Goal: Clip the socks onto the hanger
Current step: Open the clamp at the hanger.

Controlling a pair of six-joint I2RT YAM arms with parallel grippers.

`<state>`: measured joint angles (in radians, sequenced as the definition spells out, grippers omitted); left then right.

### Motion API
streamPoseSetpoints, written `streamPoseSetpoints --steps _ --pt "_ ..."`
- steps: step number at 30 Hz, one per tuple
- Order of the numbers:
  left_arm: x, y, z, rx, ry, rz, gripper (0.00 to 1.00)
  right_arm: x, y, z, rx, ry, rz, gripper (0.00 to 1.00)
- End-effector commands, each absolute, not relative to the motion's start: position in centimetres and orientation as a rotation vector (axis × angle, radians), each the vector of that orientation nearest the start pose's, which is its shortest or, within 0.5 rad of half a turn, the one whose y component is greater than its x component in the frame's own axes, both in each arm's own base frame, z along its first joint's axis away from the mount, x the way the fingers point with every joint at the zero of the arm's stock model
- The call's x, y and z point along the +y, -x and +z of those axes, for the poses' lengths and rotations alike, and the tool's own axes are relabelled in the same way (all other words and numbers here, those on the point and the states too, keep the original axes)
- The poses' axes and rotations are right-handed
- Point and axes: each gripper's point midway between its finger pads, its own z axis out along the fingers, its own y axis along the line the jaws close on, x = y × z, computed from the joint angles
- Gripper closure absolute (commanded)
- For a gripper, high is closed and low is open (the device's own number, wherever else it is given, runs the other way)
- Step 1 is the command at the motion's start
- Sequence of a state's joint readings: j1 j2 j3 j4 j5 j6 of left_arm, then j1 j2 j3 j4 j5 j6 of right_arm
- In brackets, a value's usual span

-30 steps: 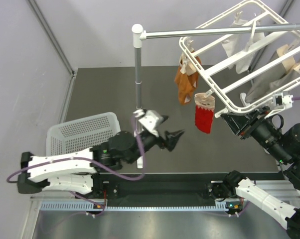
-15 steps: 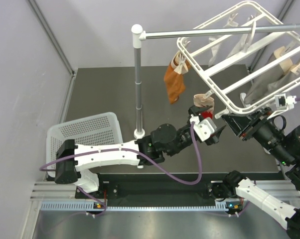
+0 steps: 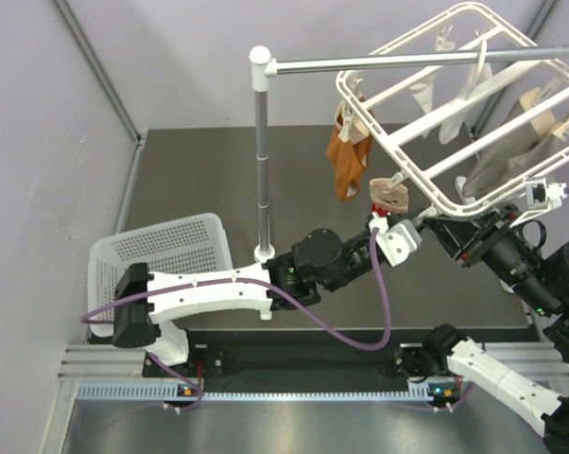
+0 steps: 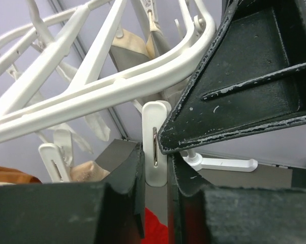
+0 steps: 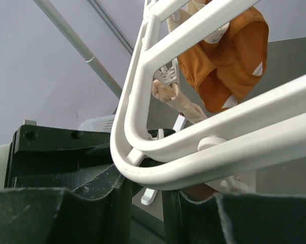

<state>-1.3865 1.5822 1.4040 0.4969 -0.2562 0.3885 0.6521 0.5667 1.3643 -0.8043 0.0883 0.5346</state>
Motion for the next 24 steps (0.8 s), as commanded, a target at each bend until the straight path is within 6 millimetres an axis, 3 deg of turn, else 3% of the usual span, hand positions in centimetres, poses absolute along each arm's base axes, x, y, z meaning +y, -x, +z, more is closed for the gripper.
streamPoseSetpoints --steps 1,2,10,24 --pt "-49.4 -15.2 46.1 0.956 -0.799 -0.740 0.91 11.1 -13.3 44.6 1.618 0.026 0.877 0.84" --pt "-49.4 -15.2 46.2 0.971 -0.806 -0.744 0.97 11.0 -13.4 44.8 1.609 0.020 0.871 0.73" --pt "-49.5 -14.9 46.2 1.007 -0.802 -0.783 1.00 10.0 -14.3 46.2 1.571 -0.032 0.812 0.59" --pt "-50.3 -15.0 44.9 1.052 -0.806 -0.796 1.00 11.0 -14.6 48.0 1.516 0.000 0.857 0.55"
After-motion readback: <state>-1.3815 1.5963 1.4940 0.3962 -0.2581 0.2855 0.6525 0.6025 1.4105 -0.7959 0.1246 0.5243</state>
